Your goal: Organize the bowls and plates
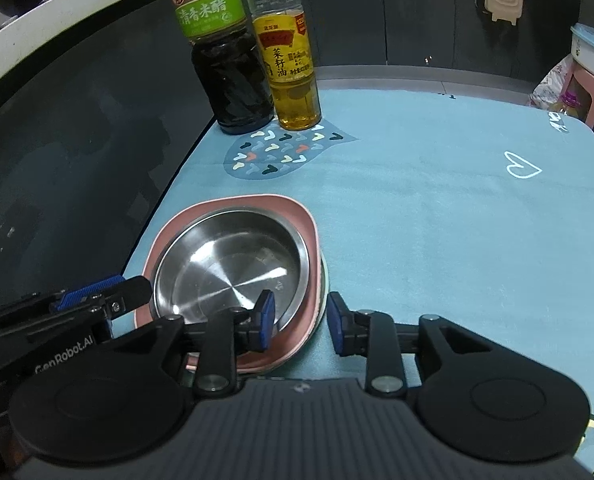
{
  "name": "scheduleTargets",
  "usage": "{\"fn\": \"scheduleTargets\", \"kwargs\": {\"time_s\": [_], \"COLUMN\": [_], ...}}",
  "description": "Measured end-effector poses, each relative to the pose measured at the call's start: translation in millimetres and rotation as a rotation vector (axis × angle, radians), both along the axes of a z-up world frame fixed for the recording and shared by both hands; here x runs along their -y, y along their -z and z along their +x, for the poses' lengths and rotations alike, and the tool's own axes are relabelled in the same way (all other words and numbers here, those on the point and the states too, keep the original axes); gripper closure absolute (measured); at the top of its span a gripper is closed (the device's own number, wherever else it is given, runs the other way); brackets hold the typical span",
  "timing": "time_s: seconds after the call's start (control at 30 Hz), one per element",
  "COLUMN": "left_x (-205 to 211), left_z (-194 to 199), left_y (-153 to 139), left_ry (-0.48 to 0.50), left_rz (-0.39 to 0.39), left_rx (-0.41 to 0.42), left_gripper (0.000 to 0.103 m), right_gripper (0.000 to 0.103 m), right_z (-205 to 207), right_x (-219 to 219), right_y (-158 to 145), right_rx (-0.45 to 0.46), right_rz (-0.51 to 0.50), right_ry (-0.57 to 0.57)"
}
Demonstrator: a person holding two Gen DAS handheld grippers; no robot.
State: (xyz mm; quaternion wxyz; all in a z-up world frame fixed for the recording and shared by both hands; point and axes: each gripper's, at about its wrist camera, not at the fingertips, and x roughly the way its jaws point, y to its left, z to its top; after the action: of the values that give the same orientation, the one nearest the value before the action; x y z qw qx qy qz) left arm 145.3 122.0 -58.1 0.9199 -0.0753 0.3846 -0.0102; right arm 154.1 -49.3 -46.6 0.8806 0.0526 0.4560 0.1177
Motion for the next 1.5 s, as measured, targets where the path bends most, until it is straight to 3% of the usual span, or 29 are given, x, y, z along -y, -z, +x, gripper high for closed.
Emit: {"fn": "scheduleTargets", "kwargs": {"time_s": [0.23,0.8,1.5], "left_x": [-8,-7,-1], "left_z": [1,8,20], "left_y": [2,12,27], "left_ry": [-0.038,-0.017,-0.012], "left_rz": [-0.021,-0.075,-0.074], "left_rx": [-0.018,-0.057,-0.090], "left_gripper": [0.072,0.069,0.066], "right_gripper": [0.059,0.057,0.057], "right_z": [4,11,22], "right_x": [6,1,-8], "right_y": [5,15,28], "right_rx": [-0.033,-0.083,-0.121], "right_rz": [0.019,0.020,0.013], "right_ry": [0.022,0.005,-0.006]}}
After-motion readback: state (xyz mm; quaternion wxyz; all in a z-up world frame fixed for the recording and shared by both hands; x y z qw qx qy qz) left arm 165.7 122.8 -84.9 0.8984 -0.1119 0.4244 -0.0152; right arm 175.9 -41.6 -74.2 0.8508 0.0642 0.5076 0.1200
